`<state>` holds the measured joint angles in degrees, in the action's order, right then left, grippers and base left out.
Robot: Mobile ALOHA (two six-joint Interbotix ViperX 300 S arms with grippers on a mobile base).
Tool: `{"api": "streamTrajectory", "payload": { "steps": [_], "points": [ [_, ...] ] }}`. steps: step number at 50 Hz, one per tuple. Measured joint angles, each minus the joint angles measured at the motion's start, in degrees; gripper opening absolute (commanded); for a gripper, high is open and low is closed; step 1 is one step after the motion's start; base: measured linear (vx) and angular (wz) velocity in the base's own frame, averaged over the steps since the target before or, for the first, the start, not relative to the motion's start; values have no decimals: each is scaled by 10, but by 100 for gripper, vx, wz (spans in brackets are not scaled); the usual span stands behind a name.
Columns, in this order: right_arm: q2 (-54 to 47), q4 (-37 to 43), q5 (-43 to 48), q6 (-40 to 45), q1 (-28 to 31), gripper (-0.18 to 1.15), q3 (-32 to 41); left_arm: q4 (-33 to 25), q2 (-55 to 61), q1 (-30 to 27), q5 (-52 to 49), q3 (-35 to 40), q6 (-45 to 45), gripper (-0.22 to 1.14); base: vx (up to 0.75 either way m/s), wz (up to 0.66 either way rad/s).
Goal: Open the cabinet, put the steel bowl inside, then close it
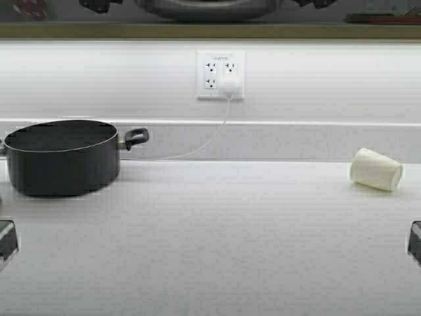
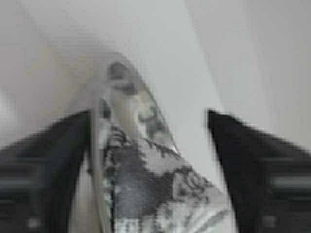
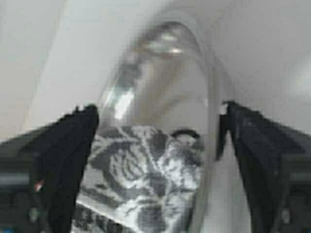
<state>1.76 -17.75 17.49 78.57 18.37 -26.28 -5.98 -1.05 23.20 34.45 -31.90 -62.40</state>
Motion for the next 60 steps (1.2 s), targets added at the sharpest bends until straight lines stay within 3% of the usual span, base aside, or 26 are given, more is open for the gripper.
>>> {"api": "streamTrajectory", "payload": {
  "steps": [10,21,26,29,31,36,38,40,45,48,60],
  "points": [
    [10,-4,1,-3,-17,104,-21,-14,-13,-4,4,-23,0,101,0,0],
    [24,-7,1,-16,-47,104,-33,-16,-48,-47,12,-61,0,101,0,0],
    [29,-8,1,-27,-47,98,-34,-16,-59,-58,14,-71,1,94,0,0],
    [35,-11,1,-37,-46,84,-38,-10,-65,-59,15,-77,1,77,0,0],
    [44,-13,-2,-46,-46,68,-46,-5,-70,-58,15,-83,3,57,0,0],
    [69,-15,-38,-80,-44,12,-60,3,-87,-58,15,-98,14,-5,0,0],
    [77,-16,-54,-101,-43,-5,-65,3,-97,-58,15,-107,27,-16,-1,-1],
    [87,-16,-67,-128,-42,-10,-71,3,-106,-58,14,-116,46,-13,-2,-2],
    [114,-15,-86,-207,-40,10,-85,3,-129,-59,2,-128,109,11,-3,-2],
    [130,-13,-100,-247,-35,14,-90,3,-144,-59,-25,-134,158,10,-5,-5],
    [133,-11,-185,-362,23,7,-91,-10,-173,-59,-185,-142,353,5,-12,-7]
  ]
}}
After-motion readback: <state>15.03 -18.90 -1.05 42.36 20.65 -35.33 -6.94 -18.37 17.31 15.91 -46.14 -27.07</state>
